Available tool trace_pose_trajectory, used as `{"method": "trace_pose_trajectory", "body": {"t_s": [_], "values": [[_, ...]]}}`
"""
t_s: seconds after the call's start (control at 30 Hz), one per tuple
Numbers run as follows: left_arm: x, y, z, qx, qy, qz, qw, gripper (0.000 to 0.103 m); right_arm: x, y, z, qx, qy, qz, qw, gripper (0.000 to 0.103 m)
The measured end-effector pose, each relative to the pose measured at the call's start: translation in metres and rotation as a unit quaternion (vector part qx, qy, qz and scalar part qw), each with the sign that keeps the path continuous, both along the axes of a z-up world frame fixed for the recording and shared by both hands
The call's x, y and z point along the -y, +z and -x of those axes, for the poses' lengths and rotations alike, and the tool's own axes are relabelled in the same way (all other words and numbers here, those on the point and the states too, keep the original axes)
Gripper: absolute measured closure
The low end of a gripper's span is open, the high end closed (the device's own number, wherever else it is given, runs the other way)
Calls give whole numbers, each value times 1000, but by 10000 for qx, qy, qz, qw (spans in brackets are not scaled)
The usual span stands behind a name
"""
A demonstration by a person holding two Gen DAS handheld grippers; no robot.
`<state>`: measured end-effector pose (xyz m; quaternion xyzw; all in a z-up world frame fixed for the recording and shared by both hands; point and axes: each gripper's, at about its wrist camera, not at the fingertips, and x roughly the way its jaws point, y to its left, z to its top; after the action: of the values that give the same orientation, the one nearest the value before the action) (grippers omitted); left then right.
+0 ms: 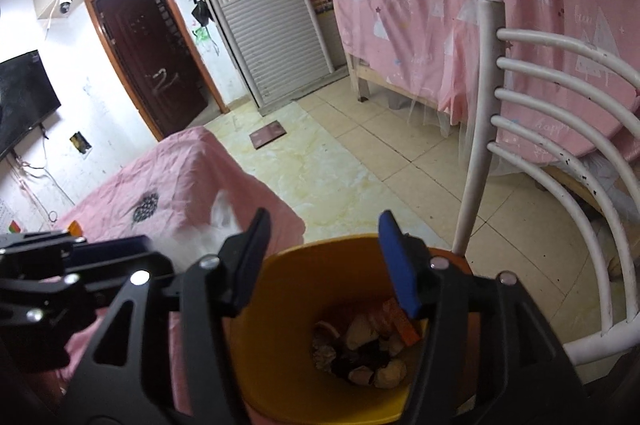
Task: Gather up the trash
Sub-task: 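Carry the white cloth and red cup wrapper to the yellow bin and release, then move both open tools back over the bed toward the purple hat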
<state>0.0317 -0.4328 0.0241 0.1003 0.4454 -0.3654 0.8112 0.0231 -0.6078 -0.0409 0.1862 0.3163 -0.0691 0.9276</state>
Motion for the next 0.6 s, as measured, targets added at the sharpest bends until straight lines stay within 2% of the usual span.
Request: {"method": "trace_pose_trajectory", "body": {"t_s": [0.3,0.6], "values": [[-28,15,-4,83,202,111,9997,77,-13,9,-2,131,86,94,9998,49],[-113,35,-24,436,922,173,9946,75,-66,23,-19,249,633,202,9975,49]]}}
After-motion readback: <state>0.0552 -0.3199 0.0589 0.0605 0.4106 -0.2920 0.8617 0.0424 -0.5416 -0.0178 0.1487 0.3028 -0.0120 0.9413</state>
